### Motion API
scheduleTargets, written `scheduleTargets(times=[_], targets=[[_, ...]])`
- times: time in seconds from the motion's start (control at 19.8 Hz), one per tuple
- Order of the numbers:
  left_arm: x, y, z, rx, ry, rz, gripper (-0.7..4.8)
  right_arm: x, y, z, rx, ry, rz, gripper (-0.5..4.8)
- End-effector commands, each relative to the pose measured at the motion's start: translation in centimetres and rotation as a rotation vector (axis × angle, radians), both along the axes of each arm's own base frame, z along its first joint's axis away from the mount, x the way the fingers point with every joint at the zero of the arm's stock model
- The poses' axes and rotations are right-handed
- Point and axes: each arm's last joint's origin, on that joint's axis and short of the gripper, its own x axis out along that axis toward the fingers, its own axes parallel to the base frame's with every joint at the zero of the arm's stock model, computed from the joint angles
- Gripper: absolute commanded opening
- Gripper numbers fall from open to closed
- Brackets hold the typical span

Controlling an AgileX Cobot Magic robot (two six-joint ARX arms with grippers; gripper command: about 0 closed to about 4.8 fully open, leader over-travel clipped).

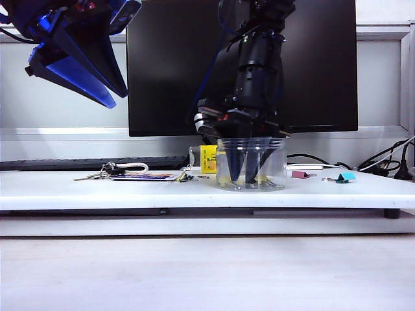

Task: Take the clips out of the round transparent plastic box and place them on the table.

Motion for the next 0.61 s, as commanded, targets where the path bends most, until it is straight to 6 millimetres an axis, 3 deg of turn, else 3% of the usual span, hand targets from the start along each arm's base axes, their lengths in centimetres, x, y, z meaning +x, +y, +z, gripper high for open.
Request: scheduleTargets(times=[0.05, 0.61], targets=[[0.0, 0.0, 0.2, -0.01, -0.019, -0.009, 1.52, 0.4, 0.2, -0.8, 0.004, -0.003, -0.034, 1.34], [0.0, 0.0, 0.2, -0.01, -0.019, -0.009, 1.52, 0.0, 2.3, -1.1, 0.083, -0.005, -0.067, 1.11]])
